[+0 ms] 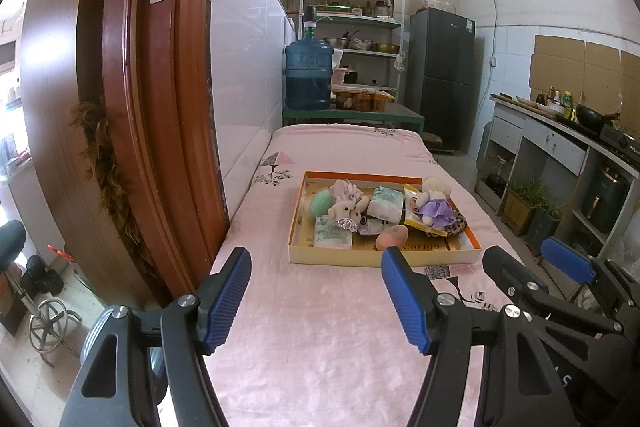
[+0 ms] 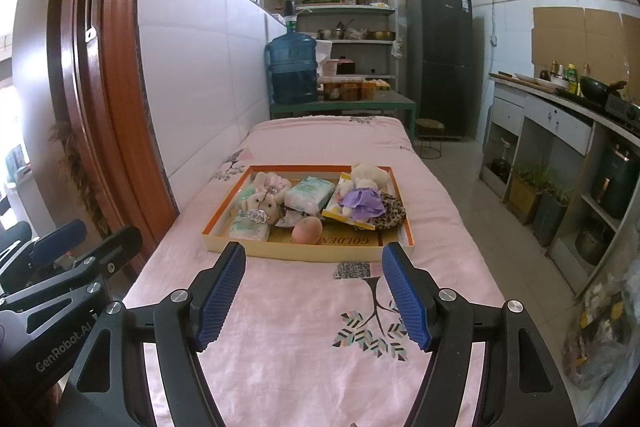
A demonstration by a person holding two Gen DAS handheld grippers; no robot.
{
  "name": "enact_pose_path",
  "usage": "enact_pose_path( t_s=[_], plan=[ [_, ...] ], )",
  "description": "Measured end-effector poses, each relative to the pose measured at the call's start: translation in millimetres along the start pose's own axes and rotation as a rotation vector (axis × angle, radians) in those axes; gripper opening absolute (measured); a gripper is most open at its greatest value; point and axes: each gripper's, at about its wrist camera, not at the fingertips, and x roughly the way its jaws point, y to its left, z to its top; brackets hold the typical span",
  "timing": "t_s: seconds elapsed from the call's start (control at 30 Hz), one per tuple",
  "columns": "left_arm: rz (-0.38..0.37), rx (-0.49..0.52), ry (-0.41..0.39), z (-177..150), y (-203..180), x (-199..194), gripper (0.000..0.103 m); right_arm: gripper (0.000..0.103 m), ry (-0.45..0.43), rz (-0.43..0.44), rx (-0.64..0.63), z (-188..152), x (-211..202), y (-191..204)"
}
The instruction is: Organize soft objects
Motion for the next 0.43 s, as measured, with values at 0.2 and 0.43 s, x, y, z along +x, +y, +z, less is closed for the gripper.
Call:
enact_pose_path(
  t_s=[0.2, 0.43],
  plan=[
    [0.002, 0.000, 0.000, 0.0, 0.2, -0.1, 0.068, 0.073, 0.000, 0.000, 0.001, -0.1, 0.3, 0.1],
    [0.013, -0.003, -0.004, -1.5, 0.3, 0.4, 0.068, 0.073, -0.002, -0.001, 0.006, -1.4, 0.8, 1.0]
  ],
)
